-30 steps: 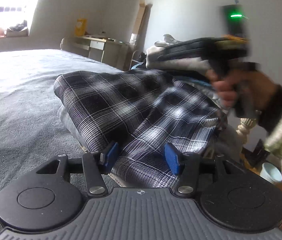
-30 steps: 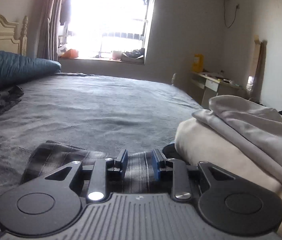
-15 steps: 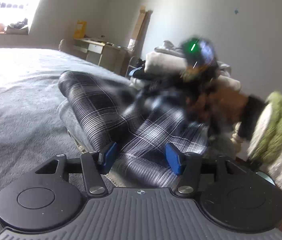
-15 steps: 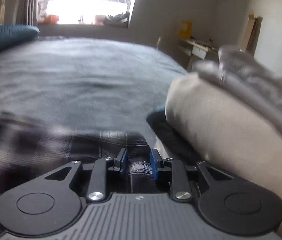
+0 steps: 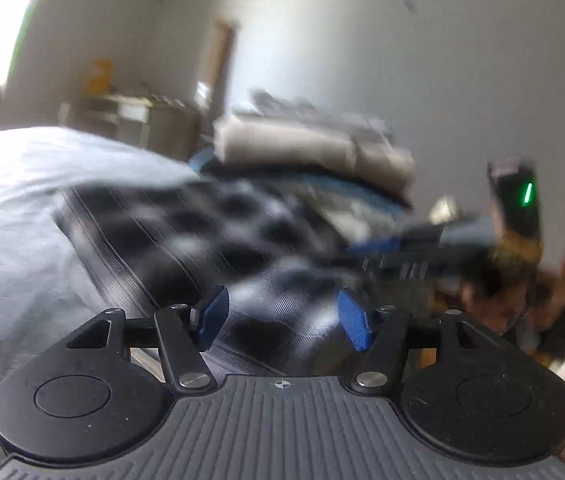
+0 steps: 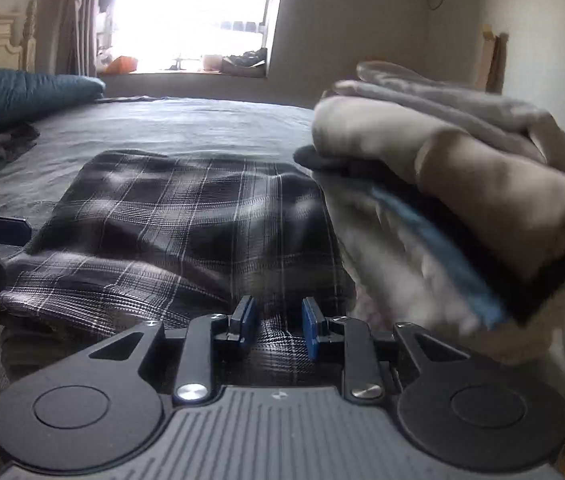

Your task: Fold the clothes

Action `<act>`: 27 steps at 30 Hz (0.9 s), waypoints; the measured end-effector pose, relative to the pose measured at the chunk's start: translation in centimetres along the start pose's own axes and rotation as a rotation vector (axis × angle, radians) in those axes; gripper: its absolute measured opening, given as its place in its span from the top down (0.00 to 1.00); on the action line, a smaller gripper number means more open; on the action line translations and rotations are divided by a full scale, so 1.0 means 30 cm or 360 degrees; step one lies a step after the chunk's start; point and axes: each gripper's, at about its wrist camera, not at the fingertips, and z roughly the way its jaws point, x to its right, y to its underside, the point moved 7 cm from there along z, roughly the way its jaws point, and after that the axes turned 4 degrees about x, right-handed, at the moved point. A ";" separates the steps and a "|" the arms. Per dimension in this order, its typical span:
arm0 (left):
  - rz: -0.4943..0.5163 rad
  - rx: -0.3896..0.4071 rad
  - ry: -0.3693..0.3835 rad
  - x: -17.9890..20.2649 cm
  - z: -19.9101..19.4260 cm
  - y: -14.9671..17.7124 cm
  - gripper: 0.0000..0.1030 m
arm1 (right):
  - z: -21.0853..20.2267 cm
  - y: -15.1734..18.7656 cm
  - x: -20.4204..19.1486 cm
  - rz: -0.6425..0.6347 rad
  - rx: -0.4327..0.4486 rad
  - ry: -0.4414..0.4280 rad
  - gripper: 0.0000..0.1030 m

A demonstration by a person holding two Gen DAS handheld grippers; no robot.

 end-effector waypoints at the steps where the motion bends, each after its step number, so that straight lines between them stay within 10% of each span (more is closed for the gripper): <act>1: 0.0076 0.0000 -0.0010 0.025 0.005 -0.002 0.41 | -0.031 -0.005 0.015 0.0058 0.0016 -0.0011 0.74; 7: 0.0213 0.0009 0.0000 0.117 0.070 -0.049 0.41 | -0.093 -0.159 -0.035 -0.0002 0.0245 -0.0137 0.74; 16: 0.0218 -0.0044 -0.0036 0.170 0.073 0.066 0.38 | -0.039 0.135 -0.005 0.0096 0.0015 -0.0054 0.74; 27: 0.0263 -0.0070 -0.0060 0.178 0.071 0.075 0.38 | -0.194 -0.236 0.006 0.0120 0.0535 -0.0104 0.74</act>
